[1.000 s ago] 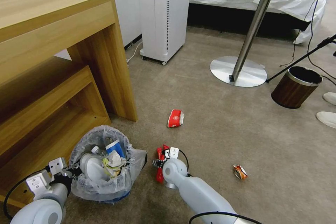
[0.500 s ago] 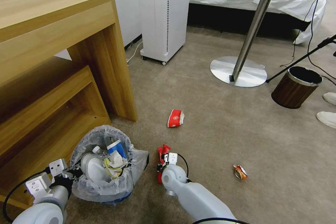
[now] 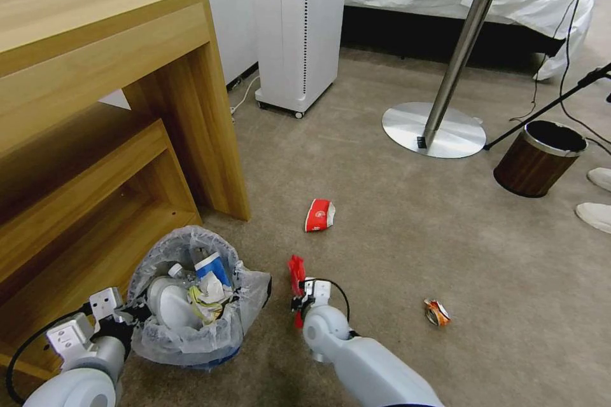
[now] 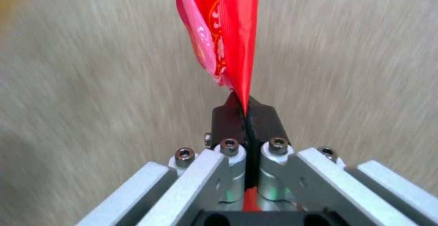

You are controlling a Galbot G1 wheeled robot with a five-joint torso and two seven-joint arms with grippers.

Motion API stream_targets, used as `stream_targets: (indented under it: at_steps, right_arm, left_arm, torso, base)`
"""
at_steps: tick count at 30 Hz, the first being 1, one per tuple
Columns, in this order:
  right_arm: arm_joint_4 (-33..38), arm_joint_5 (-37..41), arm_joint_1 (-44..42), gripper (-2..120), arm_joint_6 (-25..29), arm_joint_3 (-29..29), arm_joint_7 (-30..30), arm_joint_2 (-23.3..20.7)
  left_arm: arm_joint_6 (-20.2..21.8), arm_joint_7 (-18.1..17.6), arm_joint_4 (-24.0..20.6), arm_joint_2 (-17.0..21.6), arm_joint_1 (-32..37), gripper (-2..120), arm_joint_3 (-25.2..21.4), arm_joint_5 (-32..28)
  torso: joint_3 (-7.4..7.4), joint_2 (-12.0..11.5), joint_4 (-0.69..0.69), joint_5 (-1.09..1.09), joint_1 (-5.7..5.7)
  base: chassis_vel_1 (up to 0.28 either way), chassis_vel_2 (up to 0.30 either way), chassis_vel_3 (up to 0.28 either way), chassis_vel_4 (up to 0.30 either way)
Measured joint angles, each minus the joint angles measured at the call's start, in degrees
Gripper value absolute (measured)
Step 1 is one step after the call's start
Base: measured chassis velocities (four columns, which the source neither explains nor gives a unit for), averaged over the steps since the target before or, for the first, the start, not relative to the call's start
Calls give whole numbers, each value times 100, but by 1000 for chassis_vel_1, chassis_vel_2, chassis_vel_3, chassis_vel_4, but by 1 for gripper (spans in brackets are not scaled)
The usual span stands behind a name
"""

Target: Pick up the trash bin and place the garbage on the floor into it.

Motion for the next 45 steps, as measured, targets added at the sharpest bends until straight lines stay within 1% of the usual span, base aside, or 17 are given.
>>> stream_targets:
  at_steps: [2,5,6,9,10,13,17,21,23,24,28,31,32,35,37,39,45]
  right_arm:
    - [238,-25,-12,0,86,72,-49,-133]
    - [1205,-109,44,0,314,222,-183,-661]
    - [1205,-109,44,0,314,222,-183,-661]
    - [2338,-164,478,0,532,101,-344,-1501]
    - [2338,-164,478,0,532,101,-344,-1501]
    - [3104,-163,1106,0,714,-295,-579,-2051]
    - [3469,-181,1480,0,869,-640,-836,-2282]
    - [3888,-291,2167,0,1169,-1432,-1359,-2582]
    - [3825,-394,2665,0,1384,-1999,-1585,-2557]
    - [3825,-394,2665,0,1384,-1999,-1585,-2557]
    - [3409,-519,3329,0,1605,-2754,-1729,-2268]
    - [2728,-809,3687,0,1786,-3387,-1788,-1781]
    - [2728,-809,3687,0,1786,-3387,-1788,-1781]
    - [2192,-962,3759,0,1875,-3805,-1800,-1269]
    - [2121,-988,3759,0,1888,-3851,-1800,-1196]
    - [1771,-1095,3696,0,1962,-4125,-1800,-792]
    - [1491,-1227,3407,0,1923,-4313,-1726,-610]
  left_arm:
    - [0,0,8,13,-10,0,-1,-8]
    - [-2,-5,13,36,-33,0,10,-23]
    - [-2,-5,13,36,-33,0,10,-23]
    - [-2,-13,-30,27,-43,0,37,-23]
    - [-2,-13,-30,27,-43,0,37,-23]
    - [0,-13,-103,-11,-29,0,52,-20]
    - [7,-13,-149,-25,-14,0,62,-15]
    - [41,-20,-192,38,-62,0,120,-24]
    - [49,-21,-239,31,-39,0,123,-27]
    - [49,-21,-239,31,-39,0,123,-27]
    - [55,-22,-320,0,-8,0,116,-25]
    - [59,-23,-378,-45,18,0,109,-25]
    - [59,-23,-378,-45,18,0,109,-25]
    - [59,-22,-407,-73,34,0,91,-26]
    - [59,-22,-409,-76,33,0,89,-26]
    - [59,-21,-409,-89,12,0,81,-45]
    - [53,-20,-328,-32,-77,0,76,-131]
  torso:
    - [0,0,0,1,0]
    - [0,0,0,3,0]
    - [0,0,0,3,0]
    - [0,0,-1,0,0]
    - [0,0,-1,0,0]
    - [-1,0,-1,-1,0]
    - [0,0,2,1,0]
    - [0,0,-2,0,0]
    - [-1,0,-1,-1,0]
    - [-1,0,-1,-1,0]
    - [0,1,1,-2,0]
    - [0,0,1,-1,0]
    - [0,0,1,-1,0]
    - [0,0,0,-3,0]
    - [0,0,1,-2,0]
    - [0,0,2,-3,0]
    - [0,1,0,-3,0]
  base:
    - [0,0,0,0]
    - [0,0,0,0]
    - [0,0,0,0]
    - [0,0,0,0]
    - [0,0,0,0]
    - [0,0,0,0]
    - [0,0,0,0]
    - [0,0,0,0]
    - [0,0,0,0]
    - [0,0,0,0]
    - [0,0,0,0]
    - [0,0,0,0]
    - [0,0,0,0]
    - [0,0,0,0]
    - [0,0,0,0]
    - [0,0,0,0]
    - [0,0,0,0]
